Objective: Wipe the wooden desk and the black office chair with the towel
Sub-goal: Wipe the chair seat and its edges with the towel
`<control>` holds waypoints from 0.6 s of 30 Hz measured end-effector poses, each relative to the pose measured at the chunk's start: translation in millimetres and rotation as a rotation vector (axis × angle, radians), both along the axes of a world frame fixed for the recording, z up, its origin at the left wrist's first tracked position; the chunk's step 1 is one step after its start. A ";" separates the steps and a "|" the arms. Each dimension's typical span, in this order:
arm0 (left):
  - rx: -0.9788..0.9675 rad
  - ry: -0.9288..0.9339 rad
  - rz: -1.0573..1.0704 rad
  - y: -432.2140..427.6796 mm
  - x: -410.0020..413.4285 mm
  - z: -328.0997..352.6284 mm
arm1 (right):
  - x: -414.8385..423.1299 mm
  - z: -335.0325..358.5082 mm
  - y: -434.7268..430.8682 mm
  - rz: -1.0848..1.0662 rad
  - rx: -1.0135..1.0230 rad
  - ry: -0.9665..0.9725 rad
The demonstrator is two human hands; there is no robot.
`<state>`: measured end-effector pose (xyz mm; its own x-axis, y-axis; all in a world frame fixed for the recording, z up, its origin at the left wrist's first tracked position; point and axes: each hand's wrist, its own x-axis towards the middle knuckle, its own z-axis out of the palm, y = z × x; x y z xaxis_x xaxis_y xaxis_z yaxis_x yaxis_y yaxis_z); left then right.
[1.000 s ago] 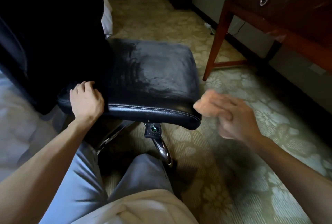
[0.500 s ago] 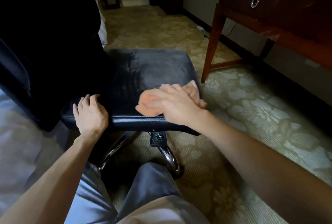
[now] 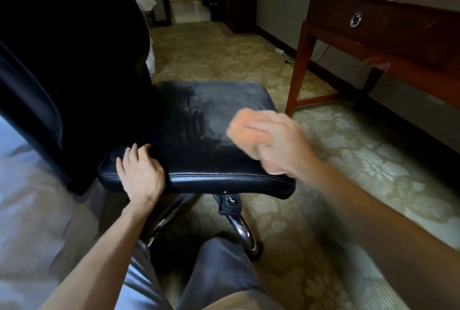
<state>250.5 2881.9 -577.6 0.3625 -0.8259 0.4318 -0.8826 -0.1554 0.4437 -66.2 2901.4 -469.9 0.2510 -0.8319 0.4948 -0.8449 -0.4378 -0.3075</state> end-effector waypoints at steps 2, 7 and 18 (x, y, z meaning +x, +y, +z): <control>-0.007 0.005 0.002 1.1 -0.7 -0.7 | 64.6 17.9 -15.3 0.059 0.041 0.039; 0.036 -0.036 -0.017 2.7 6.3 0.4 | 175.9 8.0 -54.6 0.231 0.079 0.597; -0.010 -0.089 0.005 0.1 12.6 -2.2 | 81.2 -16.7 -46.8 0.085 0.137 0.648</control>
<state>263.1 2882.1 -579.8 0.3264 -0.8198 0.4705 -0.9179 -0.1561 0.3648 15.1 2854.6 -486.6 0.5295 -0.8407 0.1129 -0.8417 -0.5043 0.1929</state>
